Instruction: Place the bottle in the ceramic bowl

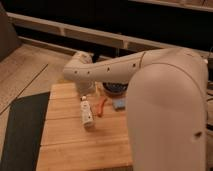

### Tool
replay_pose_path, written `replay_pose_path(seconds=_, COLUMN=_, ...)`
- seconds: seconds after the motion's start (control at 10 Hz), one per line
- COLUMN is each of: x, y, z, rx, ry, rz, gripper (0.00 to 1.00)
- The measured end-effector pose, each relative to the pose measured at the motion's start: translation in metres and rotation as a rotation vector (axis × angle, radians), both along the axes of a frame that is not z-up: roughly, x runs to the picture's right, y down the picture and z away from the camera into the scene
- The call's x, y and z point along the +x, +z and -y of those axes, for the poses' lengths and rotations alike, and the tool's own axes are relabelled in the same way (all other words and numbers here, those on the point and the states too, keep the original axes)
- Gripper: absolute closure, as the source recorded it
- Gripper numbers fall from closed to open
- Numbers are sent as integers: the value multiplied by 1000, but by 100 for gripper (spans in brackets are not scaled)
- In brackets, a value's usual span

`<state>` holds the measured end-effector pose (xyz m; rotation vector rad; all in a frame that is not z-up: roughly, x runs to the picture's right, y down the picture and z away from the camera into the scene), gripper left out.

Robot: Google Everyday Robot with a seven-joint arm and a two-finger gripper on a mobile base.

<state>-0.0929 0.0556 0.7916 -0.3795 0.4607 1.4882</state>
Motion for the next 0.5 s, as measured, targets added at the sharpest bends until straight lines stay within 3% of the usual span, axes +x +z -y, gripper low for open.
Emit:
replay_pose_path(seconds=0.2, x=-12, y=20, z=-10, rx=-34, ry=39, rz=23, gripper=35)
replay_pose_path(seconds=0.5, x=-36, y=50, z=-21, rx=-71, ry=116, rz=140, gripper=35)
